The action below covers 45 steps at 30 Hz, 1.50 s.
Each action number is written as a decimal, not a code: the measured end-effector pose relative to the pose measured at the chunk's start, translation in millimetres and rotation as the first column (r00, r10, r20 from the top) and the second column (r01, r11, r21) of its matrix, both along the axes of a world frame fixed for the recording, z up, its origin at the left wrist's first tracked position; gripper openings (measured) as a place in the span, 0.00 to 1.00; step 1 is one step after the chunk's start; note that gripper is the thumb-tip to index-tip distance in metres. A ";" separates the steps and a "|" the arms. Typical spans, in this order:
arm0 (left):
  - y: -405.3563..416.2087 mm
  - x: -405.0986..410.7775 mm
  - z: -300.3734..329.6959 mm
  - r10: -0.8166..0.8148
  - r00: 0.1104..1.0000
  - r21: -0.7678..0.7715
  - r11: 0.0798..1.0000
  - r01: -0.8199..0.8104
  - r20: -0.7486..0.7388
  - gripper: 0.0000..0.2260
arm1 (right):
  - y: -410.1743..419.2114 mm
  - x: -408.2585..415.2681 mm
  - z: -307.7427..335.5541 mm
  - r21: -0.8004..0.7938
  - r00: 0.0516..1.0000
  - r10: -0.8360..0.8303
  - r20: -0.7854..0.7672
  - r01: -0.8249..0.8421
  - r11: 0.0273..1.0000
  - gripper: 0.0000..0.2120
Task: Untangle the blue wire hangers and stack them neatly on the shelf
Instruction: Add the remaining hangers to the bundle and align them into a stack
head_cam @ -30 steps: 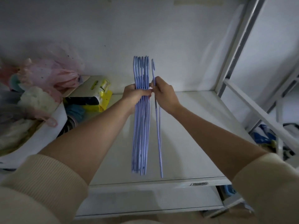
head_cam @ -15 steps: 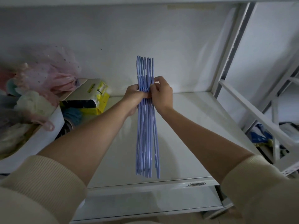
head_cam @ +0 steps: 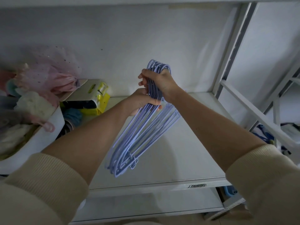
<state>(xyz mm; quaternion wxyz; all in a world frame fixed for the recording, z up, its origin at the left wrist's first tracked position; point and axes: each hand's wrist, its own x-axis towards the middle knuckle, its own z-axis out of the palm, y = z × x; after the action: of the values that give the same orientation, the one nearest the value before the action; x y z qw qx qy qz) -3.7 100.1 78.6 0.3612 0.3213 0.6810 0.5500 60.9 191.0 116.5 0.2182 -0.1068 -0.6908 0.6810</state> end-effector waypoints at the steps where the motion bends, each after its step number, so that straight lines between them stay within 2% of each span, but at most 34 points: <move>1: 1.2 -0.6 0.6 -0.014 1.000 -0.020 1.000 0.014 -0.003 0.14 | -1.1 0.6 -0.4 0.000 1.000 -0.028 -0.005 0.028 1.000 0.10; 6: 4.0 -1.7 12.1 -0.025 1.000 -0.101 0.995 0.027 0.015 0.21 | -4.2 3.3 -0.5 0.009 0.988 -0.143 -0.048 0.144 0.990 0.10; 8: 3.8 -2.6 18.1 -0.039 0.986 -0.190 0.982 0.008 -0.162 0.23 | -5.9 1.2 -0.4 -0.004 0.971 -0.229 -0.061 0.229 0.973 0.09; 10: 2.2 -2.8 21.5 -0.067 0.925 -0.245 0.969 -0.029 -0.374 0.26 | -6.4 -3.4 -0.6 -0.014 0.950 -0.308 -0.043 0.308 0.951 0.09; 12: -1.6 1.3 20.2 -0.150 0.815 -0.337 0.940 -0.059 -0.560 0.32 | -5.7 -9.1 -0.8 0.014 0.926 -0.379 0.002 0.378 0.926 0.08; 14: -4.8 8.3 9.9 -0.273 0.600 -0.454 0.874 -0.171 -0.752 0.37 | -4.7 -13.3 1.0 0.042 0.895 -0.445 0.035 0.444 0.895 0.09; 16: -5.0 17.1 -5.3 -0.291 0.390 -0.416 0.863 -0.286 -0.874 0.32 | -4.6 -14.7 4.6 0.073 0.872 -0.487 0.050 0.483 0.873 0.11; 18: -3.5 24.3 -14.0 -0.217 0.274 -0.315 0.863 -0.395 -0.937 0.25 | -6.6 -14.5 9.0 0.112 0.872 -0.485 0.066 0.476 0.872 0.13; 21: 0.9 24.3 -18.5 -0.186 0.181 -0.252 0.837 -0.485 -0.966 0.18 | -10.2 -13.3 15.8 0.111 0.894 -0.441 0.077 0.432 0.895 0.11; 27: 1.3 17.3 -13.1 -0.207 0.157 -0.258 0.829 -0.496 -0.966 0.13 | -4.5 -5.9 23.7 0.091 0.930 -0.361 0.061 0.355 0.930 0.14; 29: 0.5 13.6 -7.4 -0.213 0.176 -0.273 0.828 -0.490 -0.961 0.12 | 1.3 2.1 24.0 0.165 0.955 -0.292 0.059 0.279 0.946 0.13; 32: -1.3 7.3 0.3 -0.173 0.230 -0.268 0.828 -0.493 -0.958 0.13 | 13.2 19.7 9.1 0.389 0.974 -0.085 0.212 -0.004 0.921 0.09; 33: -2.5 5.0 1.9 -0.151 0.246 -0.257 0.833 -0.491 -0.957 0.13 | 19.1 24.0 -0.5 0.481 0.954 -0.075 0.291 -0.078 0.873 0.14; 35: -5.2 -0.1 3.8 -0.131 0.250 -0.240 0.845 -0.478 -0.959 0.12 | 27.9 31.0 -21.2 0.710 0.882 -0.211 0.421 -0.176 0.682 0.35; 36: -6.5 -1.8 3.8 -0.131 0.248 -0.237 0.850 -0.469 -0.960 0.12 | 30.8 32.4 -30.2 0.801 0.851 -0.317 0.419 -0.182 0.570 0.36; 38: -7.5 -3.2 2.8 -0.141 0.246 -0.242 0.858 -0.453 -0.959 0.11 | 34.3 31.6 -40.2 0.908 0.835 -0.455 0.308 -0.116 0.402 0.22; 39: -7.6 -2.5 2.0 -0.147 0.244 -0.246 0.859 -0.449 -0.958 0.11 | 36.4 30.5 -42.7 0.931 0.833 -0.488 0.261 -0.085 0.354 0.14; 40: -7.6 -2.1 1.3 -0.150 0.243 -0.248 0.859 -0.448 -0.958 0.10 | 37.7 29.8 -43.5 0.942 0.831 -0.502 0.241 -0.076 0.325 0.11; 45: -7.9 -2.9 2.9 -0.164 0.235 -0.261 0.838 -0.479 -0.958 0.11 | 49.8 24.4 -40.6 0.945 0.835 -0.467 0.291 -0.176 0.275 0.12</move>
<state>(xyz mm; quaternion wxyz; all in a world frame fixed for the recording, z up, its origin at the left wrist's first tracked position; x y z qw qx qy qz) -6.7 92.2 81.5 -0.1211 0.4052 0.9034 0.0703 85.3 240.8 75.9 0.1067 -0.2017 -0.9723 0.0512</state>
